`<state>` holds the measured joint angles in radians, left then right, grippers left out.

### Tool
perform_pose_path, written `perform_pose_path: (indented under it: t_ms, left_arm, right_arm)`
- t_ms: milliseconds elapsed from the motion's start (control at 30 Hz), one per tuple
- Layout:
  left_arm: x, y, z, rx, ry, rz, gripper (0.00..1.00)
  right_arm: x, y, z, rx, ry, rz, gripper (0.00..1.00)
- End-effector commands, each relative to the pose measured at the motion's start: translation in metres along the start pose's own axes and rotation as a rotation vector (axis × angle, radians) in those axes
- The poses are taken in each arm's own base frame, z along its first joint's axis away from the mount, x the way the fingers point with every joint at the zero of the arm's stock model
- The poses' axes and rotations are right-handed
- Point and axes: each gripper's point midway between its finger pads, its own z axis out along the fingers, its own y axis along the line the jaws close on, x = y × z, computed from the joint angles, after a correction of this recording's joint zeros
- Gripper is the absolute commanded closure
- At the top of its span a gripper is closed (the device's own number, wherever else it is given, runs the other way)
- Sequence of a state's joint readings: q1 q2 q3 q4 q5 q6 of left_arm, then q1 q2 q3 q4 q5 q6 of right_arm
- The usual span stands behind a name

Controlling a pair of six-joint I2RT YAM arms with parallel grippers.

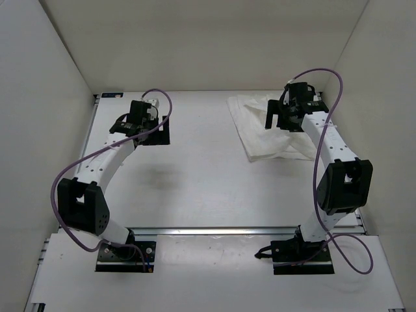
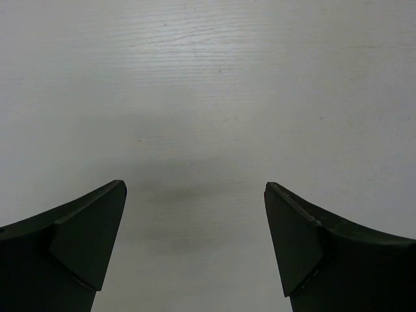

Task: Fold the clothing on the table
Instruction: Move the skirt to the center of the board

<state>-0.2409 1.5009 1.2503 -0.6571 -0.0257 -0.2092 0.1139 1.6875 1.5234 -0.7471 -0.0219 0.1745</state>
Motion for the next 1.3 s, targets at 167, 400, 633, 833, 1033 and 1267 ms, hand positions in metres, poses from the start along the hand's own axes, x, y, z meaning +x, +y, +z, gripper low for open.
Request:
perform_pose_path:
  t_ms: [167,400,633,833,1033,1267]
  left_arm:
    - [-0.048,-0.076,-0.014,0.181,-0.208,0.170,0.02]
    - [-0.047,-0.162,0.001,0.471,-0.178,0.231,0.02]
    - [-0.036,-0.252,0.049,0.614,-0.094,0.271,0.01]
    - [-0.023,-0.329,0.069,0.841,-0.051,0.272,0.03]
    - [-0.022,-0.351,0.105,0.744,-0.033,0.172,0.01]
    - [0.019,-0.357,0.135,0.724,0.077,0.078,0.05]
  right_arm:
    - [0.002,-0.027,-0.005,0.094,-0.037,0.100,0.01]
    - [0.012,-0.090,-0.022,0.340,0.027,0.149,0.01]
    - [0.025,-0.124,-0.035,0.311,-0.057,0.282,0.01]
    - [0.039,-0.144,-0.044,0.372,-0.064,0.280,0.01]
    - [0.044,-0.138,-0.044,0.356,-0.062,0.279,0.01]
    - [0.047,-0.138,-0.047,0.362,-0.062,0.280,0.01]
